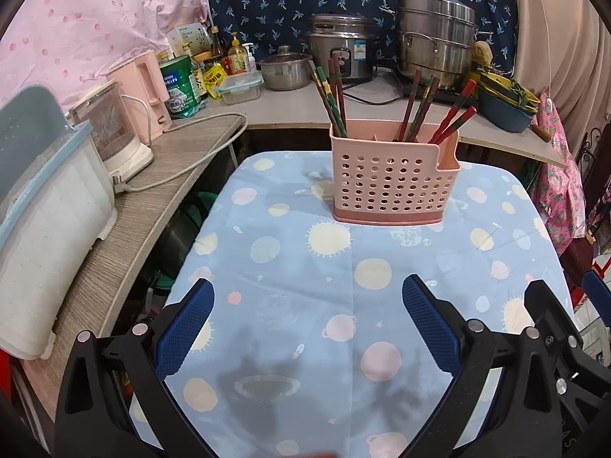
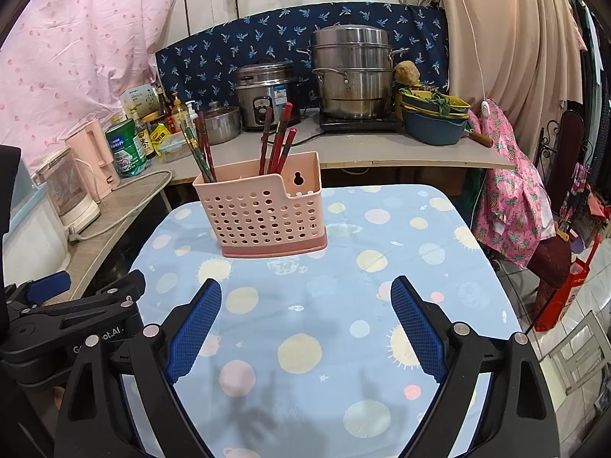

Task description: Organize utensils

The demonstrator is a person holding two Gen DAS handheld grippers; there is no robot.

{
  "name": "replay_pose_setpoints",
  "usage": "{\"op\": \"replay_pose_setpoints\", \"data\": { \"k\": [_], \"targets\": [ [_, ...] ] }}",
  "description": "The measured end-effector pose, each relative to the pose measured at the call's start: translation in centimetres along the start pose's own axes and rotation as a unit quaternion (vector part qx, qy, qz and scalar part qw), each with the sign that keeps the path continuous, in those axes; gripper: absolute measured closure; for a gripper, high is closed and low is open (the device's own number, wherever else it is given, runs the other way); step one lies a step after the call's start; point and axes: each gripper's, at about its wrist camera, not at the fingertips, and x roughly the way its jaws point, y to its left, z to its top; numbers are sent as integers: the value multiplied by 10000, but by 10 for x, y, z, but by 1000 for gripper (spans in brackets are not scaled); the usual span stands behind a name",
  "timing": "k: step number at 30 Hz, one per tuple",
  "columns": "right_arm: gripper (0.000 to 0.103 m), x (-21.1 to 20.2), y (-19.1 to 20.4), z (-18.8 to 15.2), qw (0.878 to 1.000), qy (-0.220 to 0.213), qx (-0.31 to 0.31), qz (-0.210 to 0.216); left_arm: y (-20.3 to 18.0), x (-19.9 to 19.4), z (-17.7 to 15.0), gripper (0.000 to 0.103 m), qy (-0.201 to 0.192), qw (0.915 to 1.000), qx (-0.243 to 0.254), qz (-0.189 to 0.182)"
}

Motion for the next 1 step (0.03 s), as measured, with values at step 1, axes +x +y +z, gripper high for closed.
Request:
{"op": "replay_pose_setpoints", "data": {
  "k": [1],
  "targets": [
    [17, 1, 0, 0, 10000, 1, 1, 2, 0, 2, 1, 8, 15, 10000, -17, -22]
  ]
}}
